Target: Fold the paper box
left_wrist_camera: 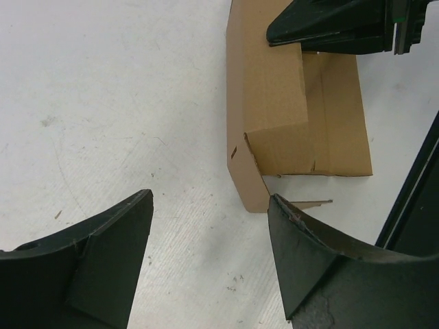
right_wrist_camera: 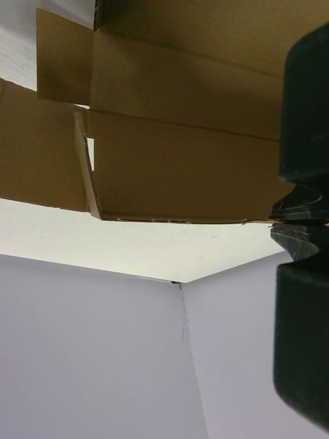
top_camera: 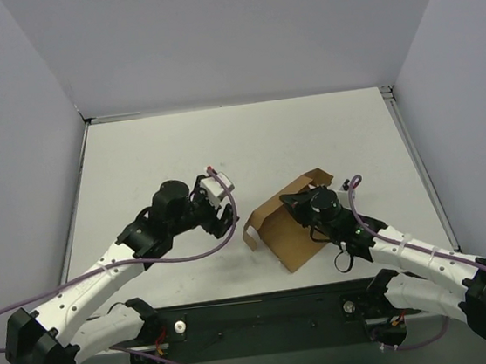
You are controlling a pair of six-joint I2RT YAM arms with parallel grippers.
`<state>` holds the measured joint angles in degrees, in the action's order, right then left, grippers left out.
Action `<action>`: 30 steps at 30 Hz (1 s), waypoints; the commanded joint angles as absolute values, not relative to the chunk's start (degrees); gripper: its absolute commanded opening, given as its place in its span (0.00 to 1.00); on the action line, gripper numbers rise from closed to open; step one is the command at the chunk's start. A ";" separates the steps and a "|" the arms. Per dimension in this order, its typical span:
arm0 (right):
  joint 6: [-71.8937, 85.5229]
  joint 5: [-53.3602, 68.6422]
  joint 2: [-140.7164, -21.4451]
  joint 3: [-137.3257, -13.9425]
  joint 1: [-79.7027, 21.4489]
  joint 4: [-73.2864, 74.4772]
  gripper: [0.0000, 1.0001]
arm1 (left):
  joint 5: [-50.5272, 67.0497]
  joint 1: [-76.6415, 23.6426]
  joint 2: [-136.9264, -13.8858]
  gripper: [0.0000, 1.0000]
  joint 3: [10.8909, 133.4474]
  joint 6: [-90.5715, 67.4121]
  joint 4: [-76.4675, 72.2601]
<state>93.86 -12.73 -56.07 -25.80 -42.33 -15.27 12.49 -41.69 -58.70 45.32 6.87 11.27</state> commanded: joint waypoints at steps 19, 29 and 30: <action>97.56 -27.95 -56.16 -28.73 -46.58 -3.52 0.00 | 6.42 -51.68 -68.27 0.85 51.23 2.63 10.11; 99.40 -29.62 -55.37 -29.44 -47.72 -0.97 0.00 | -3.85 -60.11 -81.20 0.92 61.96 11.24 13.53; 99.49 -29.62 -55.20 -29.36 -47.81 -0.79 0.00 | -4.56 -60.38 -82.60 0.93 62.48 11.68 13.97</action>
<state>98.26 -25.85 -56.03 -27.86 -47.03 -2.57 1.26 -58.59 -79.53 58.41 7.25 13.08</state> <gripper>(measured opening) 0.043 0.918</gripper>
